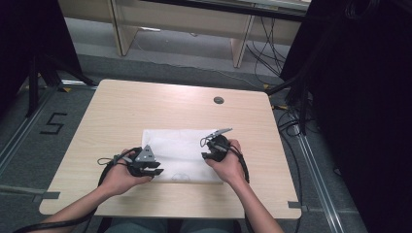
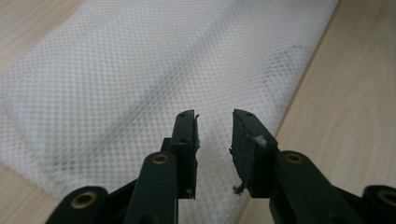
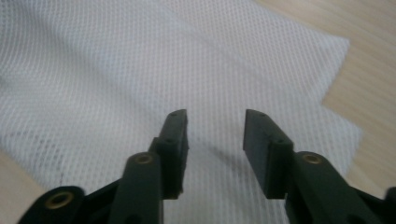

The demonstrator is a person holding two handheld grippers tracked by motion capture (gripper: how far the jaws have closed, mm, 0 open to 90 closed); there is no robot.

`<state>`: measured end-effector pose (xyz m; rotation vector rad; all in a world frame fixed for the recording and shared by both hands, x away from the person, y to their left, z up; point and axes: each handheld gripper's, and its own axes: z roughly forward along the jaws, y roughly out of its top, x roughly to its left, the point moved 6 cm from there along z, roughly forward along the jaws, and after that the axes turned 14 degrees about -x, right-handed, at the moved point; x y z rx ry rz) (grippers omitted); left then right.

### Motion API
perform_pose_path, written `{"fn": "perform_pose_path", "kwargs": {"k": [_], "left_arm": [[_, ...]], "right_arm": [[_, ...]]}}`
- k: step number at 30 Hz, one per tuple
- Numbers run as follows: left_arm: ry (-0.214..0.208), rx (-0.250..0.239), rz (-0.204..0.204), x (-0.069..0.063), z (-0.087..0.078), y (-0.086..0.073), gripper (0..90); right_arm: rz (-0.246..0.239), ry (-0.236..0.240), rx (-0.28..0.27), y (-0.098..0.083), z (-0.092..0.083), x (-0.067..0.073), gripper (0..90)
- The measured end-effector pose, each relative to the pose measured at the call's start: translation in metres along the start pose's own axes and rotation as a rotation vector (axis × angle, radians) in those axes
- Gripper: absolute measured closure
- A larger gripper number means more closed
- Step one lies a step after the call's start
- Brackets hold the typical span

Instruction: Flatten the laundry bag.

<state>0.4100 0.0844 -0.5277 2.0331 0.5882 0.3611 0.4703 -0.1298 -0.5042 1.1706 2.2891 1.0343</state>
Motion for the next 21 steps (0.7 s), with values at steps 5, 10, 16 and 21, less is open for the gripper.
{"fn": "perform_pose_path", "kwargs": {"k": [5, 10, 16, 21], "left_arm": [[-0.040, 0.000, 0.014, -0.007, 0.012, 0.007, 62.6], [-0.058, 0.009, 0.011, -0.016, 0.025, 0.011, 57.3], [-0.091, 0.021, 0.050, -0.025, 0.037, 0.014, 53.9], [-0.096, 0.040, 0.079, -0.026, 0.044, 0.013, 57.3]], "right_arm": [[-0.048, -0.006, -0.015, 0.015, 0.025, 0.004, 48.0], [-0.042, -0.015, 0.028, 0.016, 0.046, 0.001, 44.1], [-0.089, -0.019, 0.076, 0.011, 0.065, -0.001, 43.2], [-0.111, -0.001, 0.088, 0.013, 0.070, -0.001, 51.9]]}}
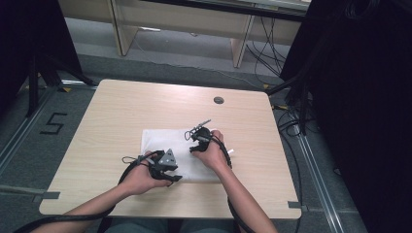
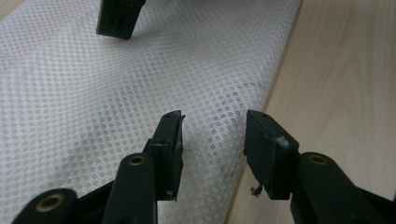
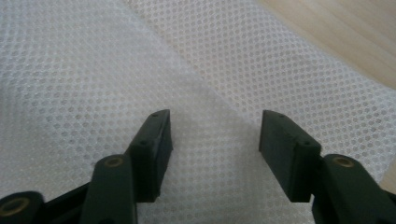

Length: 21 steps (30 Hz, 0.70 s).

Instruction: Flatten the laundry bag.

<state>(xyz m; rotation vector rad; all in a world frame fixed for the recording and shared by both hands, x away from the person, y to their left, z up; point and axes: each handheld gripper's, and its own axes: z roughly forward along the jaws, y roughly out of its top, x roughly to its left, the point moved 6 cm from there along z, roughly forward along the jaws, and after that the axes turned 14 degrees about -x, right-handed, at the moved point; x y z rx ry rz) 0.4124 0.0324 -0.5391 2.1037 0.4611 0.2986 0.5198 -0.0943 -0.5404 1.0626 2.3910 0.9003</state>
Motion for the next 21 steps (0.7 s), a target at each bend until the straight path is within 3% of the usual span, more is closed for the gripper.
{"fn": "perform_pose_path", "kwargs": {"k": [2, 3, 5, 6, 7, 10, 11, 14, 15, 19, 21], "left_arm": [[0.003, 0.009, -0.013, -0.001, 0.002, -0.001, 57.6], [-0.019, 0.045, 0.017, 0.001, 0.002, -0.002, 58.0], [-0.010, 0.048, 0.020, 0.001, 0.002, -0.002, 58.3], [-0.016, 0.057, 0.040, 0.002, 0.002, -0.003, 58.5], [-0.011, 0.053, 0.036, 0.001, 0.003, -0.003, 58.8], [-0.004, 0.052, 0.016, -0.001, 0.005, -0.005, 59.1], [-0.006, 0.057, 0.015, -0.001, 0.005, -0.005, 59.3], [-0.008, 0.062, 0.012, -0.001, 0.007, -0.005, 59.7], [-0.010, 0.061, 0.010, 0.000, 0.007, -0.005, 59.8], [-0.011, 0.060, 0.011, 0.000, 0.007, -0.006, 60.0], [-0.008, 0.058, 0.008, 0.000, 0.007, -0.006, 60.0]], "right_arm": [[0.006, 0.016, 0.013, 0.000, -0.001, 0.002, 55.9], [0.001, 0.042, 0.029, 0.001, -0.001, 0.005, 64.8], [-0.009, 0.048, 0.027, 0.002, 0.000, 0.005, 68.7], [0.013, 0.048, 0.046, 0.002, -0.001, 0.008, 72.9], [-0.033, 0.060, 0.044, 0.003, -0.001, 0.008, 78.0], [-0.043, 0.064, 0.062, 0.005, 0.000, 0.013, 88.3], [-0.063, 0.064, 0.065, 0.005, 0.000, 0.014, 90.0], [-0.059, 0.059, 0.073, 0.005, -0.001, 0.019, 90.0], [-0.084, 0.067, 0.064, 0.005, 0.000, 0.018, 90.0], [-0.050, 0.069, 0.050, 0.007, -0.005, 0.018, 90.0], [-0.057, 0.075, 0.030, 0.011, -0.010, 0.018, 90.0]]}}
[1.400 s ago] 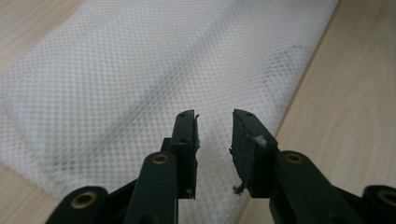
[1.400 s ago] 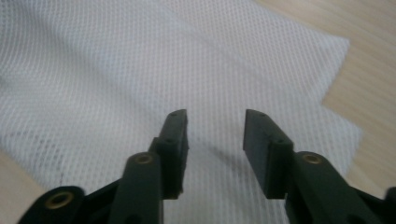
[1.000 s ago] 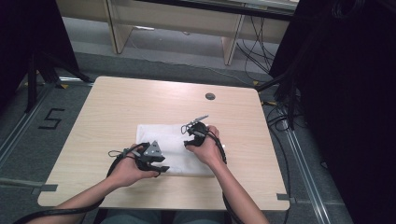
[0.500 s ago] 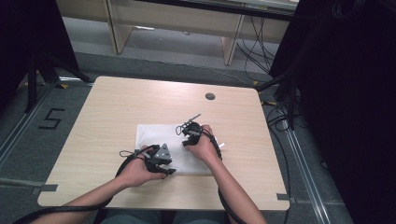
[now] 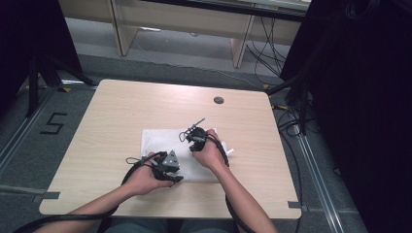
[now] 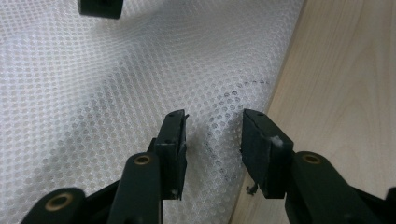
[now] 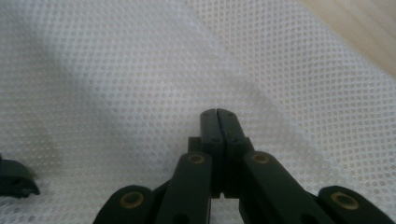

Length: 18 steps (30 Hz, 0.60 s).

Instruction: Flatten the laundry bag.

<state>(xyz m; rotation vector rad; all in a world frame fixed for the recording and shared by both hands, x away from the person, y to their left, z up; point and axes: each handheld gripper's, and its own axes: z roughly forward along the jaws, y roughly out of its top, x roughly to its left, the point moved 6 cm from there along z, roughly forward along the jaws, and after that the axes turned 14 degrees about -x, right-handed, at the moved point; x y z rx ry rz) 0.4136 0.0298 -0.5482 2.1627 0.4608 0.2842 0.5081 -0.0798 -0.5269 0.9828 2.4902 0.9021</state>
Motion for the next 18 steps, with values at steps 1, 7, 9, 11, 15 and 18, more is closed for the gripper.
{"fn": "perform_pose_path", "kwargs": {"k": [1, 7, 9, 11, 15, 18], "left_arm": [[0.002, -0.001, -0.003, 0.000, 0.000, 0.000, 60.0], [0.007, -0.004, -0.020, 0.002, 0.001, 0.000, 60.0], [0.008, -0.003, -0.022, 0.002, 0.001, 0.000, 60.0], [0.012, -0.010, -0.023, 0.002, 0.002, 0.001, 60.1], [0.026, -0.045, -0.053, 0.000, 0.004, 0.001, 60.2], [0.015, -0.012, -0.014, 0.001, 0.001, 0.000, 60.2]], "right_arm": [[0.009, 0.003, -0.002, 0.001, -0.003, 0.001, 90.0], [0.021, 0.014, -0.053, 0.010, -0.023, 0.007, 90.0], [0.013, 0.012, -0.058, 0.012, -0.027, 0.008, 90.0], [0.055, 0.026, -0.051, 0.014, -0.031, 0.011, 90.0], [0.060, -0.002, -0.093, 0.025, -0.026, -0.005, 74.5], [0.052, -0.036, -0.070, 0.024, -0.014, -0.018, 64.5]]}}
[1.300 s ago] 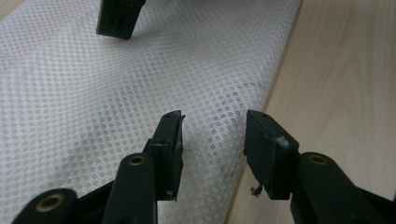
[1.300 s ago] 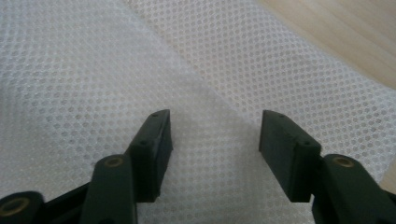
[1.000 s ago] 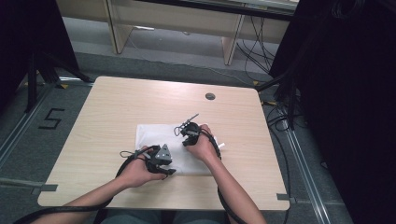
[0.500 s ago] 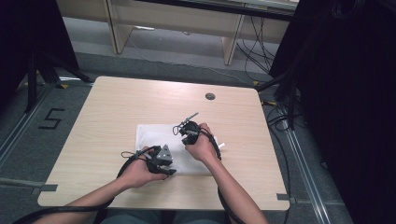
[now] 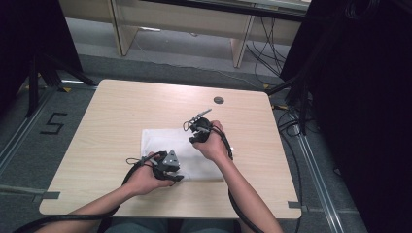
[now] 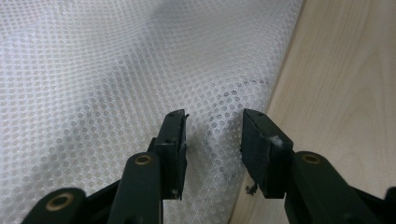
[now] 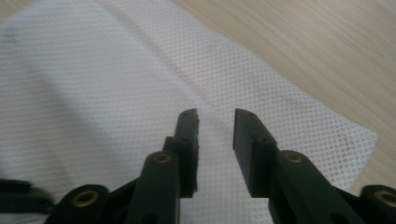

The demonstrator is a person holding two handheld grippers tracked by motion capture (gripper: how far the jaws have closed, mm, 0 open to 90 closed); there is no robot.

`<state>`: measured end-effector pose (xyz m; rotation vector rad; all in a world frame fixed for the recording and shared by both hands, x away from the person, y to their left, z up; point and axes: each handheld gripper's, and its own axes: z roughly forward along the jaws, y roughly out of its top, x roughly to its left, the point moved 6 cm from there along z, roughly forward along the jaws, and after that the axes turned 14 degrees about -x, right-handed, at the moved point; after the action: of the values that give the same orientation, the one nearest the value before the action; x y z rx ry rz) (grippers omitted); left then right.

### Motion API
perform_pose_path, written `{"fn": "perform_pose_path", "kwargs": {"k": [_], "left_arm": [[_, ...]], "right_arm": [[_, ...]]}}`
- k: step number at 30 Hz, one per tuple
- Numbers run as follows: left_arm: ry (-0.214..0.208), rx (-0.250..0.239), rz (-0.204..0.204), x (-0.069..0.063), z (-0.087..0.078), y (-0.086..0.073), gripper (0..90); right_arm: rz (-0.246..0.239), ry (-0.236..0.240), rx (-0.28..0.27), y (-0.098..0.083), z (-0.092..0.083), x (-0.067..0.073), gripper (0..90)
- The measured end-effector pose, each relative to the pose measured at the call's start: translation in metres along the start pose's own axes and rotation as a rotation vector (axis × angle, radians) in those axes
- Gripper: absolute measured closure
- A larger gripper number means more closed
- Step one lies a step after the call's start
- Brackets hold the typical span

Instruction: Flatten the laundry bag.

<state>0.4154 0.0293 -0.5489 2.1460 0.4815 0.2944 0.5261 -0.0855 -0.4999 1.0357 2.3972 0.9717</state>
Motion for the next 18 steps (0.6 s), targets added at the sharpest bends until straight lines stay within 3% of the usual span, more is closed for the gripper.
{"fn": "perform_pose_path", "kwargs": {"k": [3, 4, 5, 6, 10, 13, 14, 16, 17, 18], "left_arm": [[-0.010, -0.003, 0.000, 0.000, 0.000, -0.001, 60.3], [0.008, -0.041, -0.042, -0.002, 0.003, 0.001, 60.2], [-0.009, 0.005, 0.015, 0.002, -0.001, -0.001, 60.2], [-0.006, -0.003, -0.004, 0.000, 0.000, -0.001, 60.2], [-0.012, 0.001, 0.002, 0.001, 0.000, -0.001, 60.2], [-0.006, 0.002, 0.002, 0.001, 0.000, -0.001, 60.3], [-0.002, -0.014, -0.021, 0.000, 0.002, 0.000, 60.2], [0.009, -0.025, -0.015, 0.001, 0.002, 0.001, 60.2], [0.005, -0.034, -0.047, -0.001, 0.003, 0.000, 60.3], [-0.012, 0.008, 0.000, 0.002, 0.000, -0.001, 60.3]], "right_arm": [[0.009, -0.007, 0.020, -0.006, 0.014, -0.009, 55.7], [0.008, -0.008, 0.025, -0.008, 0.018, -0.012, 53.2], [0.003, -0.004, 0.021, -0.010, 0.022, -0.013, 50.7], [0.009, -0.002, 0.029, -0.012, 0.024, -0.013, 49.8], [-0.005, 0.004, 0.051, -0.018, 0.034, -0.015, 50.0], [0.015, 0.022, 0.054, -0.020, 0.038, -0.014, 58.8], [0.008, 0.038, 0.058, -0.020, 0.037, -0.011, 66.8], [0.005, 0.043, 0.054, -0.020, 0.037, -0.010, 71.5], [0.009, 0.054, 0.062, -0.020, 0.037, -0.007, 77.2], [-0.002, 0.059, 0.064, -0.020, 0.036, -0.005, 81.2]]}}
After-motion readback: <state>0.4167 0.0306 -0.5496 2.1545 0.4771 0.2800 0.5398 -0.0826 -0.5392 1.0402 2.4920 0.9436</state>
